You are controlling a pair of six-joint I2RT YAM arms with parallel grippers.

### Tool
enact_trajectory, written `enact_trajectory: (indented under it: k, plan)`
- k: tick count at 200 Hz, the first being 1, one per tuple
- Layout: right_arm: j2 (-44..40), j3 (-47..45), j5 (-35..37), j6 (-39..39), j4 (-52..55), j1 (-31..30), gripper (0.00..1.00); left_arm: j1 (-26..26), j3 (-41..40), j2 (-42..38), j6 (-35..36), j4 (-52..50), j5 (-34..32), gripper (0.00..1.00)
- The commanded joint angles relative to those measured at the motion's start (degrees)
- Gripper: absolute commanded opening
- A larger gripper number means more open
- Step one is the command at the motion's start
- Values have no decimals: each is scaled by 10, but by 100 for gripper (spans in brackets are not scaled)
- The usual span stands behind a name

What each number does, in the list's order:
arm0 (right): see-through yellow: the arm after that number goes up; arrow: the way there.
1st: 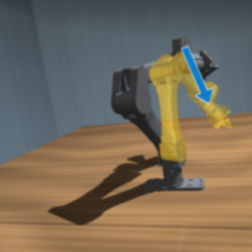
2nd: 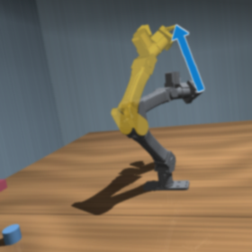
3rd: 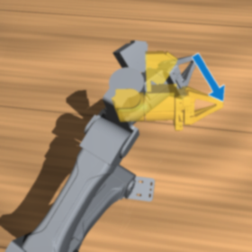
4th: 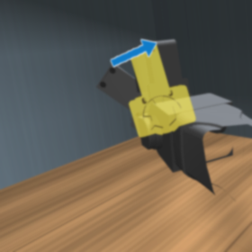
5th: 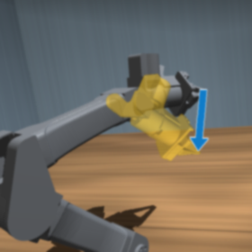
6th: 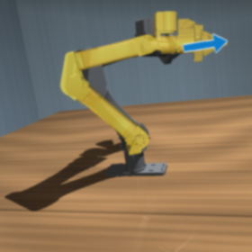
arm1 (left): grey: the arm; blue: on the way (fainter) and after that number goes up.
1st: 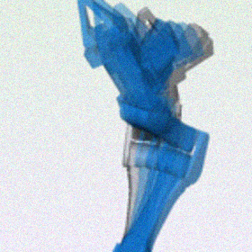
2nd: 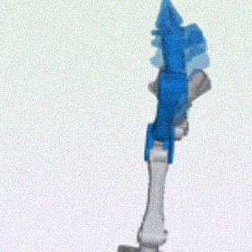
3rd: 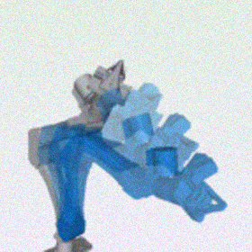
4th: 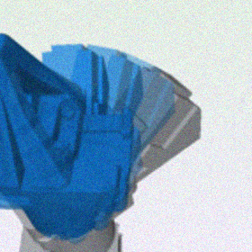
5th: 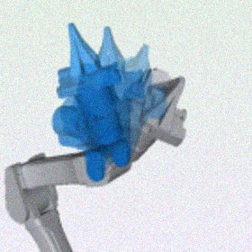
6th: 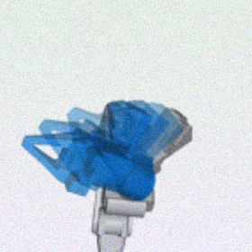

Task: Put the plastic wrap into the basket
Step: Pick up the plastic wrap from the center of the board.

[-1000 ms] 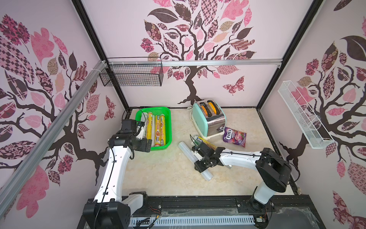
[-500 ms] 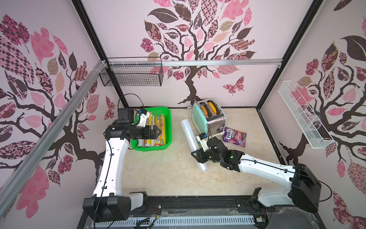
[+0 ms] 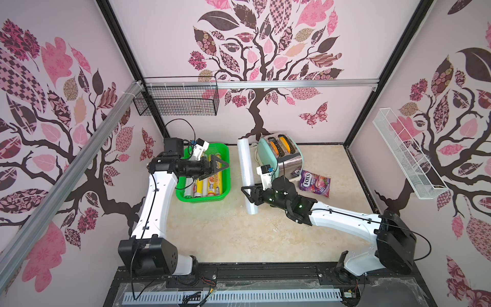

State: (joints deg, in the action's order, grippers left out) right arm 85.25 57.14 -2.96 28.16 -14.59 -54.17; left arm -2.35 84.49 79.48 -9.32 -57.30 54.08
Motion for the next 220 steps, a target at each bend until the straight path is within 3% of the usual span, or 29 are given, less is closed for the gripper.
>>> enact_trajectory:
  k: [1,22,44,114,167,184,220]
  plan:
    - [14,54,-24,21,-94,-19,40,22,-26,-46,-26,85,0,98]
    - [30,77,-28,24,-96,-35,40,72,-35,-65,4,91,-93,98]
    - [44,81,-29,21,-123,-49,40,109,-54,-71,-3,111,-148,95]
    - [79,78,38,47,-190,-73,40,122,-72,-61,-74,143,-113,78]
    - [94,92,91,26,-191,-79,40,122,-88,-66,-75,145,-109,72]
    - [98,101,102,12,-189,-78,34,123,-88,-68,-74,143,-119,70]
    - [98,117,116,-32,-179,-79,34,122,-78,-64,-43,123,-123,69]
